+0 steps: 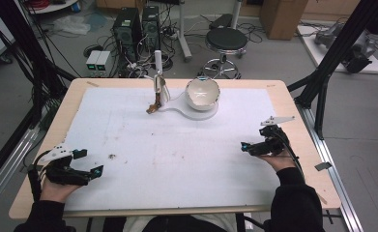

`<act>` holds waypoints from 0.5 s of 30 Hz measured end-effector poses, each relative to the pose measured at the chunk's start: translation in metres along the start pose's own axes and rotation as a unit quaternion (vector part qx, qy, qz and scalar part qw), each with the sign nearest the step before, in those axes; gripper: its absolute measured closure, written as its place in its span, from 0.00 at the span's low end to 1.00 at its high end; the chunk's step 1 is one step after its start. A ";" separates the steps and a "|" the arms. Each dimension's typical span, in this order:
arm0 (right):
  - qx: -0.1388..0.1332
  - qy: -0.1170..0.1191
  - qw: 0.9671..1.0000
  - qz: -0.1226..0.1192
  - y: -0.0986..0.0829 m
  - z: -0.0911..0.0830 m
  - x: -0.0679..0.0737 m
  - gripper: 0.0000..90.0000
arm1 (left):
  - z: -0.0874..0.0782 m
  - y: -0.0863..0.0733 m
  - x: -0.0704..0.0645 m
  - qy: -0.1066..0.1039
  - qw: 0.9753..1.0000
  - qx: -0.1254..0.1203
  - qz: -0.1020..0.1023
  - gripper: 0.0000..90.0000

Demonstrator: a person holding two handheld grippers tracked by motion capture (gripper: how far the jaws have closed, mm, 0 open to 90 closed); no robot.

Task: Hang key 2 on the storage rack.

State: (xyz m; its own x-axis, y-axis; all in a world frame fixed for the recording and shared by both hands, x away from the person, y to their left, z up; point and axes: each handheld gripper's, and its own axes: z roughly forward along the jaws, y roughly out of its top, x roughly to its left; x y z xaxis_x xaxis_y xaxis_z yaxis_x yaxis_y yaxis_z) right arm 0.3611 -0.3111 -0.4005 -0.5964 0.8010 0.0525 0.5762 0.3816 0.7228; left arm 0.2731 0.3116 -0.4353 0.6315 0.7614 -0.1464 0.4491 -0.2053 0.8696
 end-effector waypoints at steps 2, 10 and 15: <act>0.002 -0.002 1.000 0.000 -0.005 0.000 0.000 0.00 | 0.000 0.000 0.000 0.000 1.000 0.001 0.000 0.02; -0.006 -0.002 1.000 0.006 -0.025 0.000 -0.001 0.00 | 0.000 -0.001 -0.001 0.000 1.000 0.001 -0.003 0.02; -0.011 -0.003 1.000 0.014 -0.031 0.000 -0.001 0.00 | 0.000 -0.001 -0.001 0.000 1.000 0.001 -0.002 0.02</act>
State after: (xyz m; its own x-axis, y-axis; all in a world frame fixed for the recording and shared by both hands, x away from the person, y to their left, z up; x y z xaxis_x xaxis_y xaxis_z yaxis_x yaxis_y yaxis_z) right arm 0.3435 -0.3241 -0.4228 -0.5769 0.8138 0.0698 0.5807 0.3485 0.7358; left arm 0.2715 0.3113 -0.4360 0.6294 0.7624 -0.1504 0.4535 -0.2032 0.8678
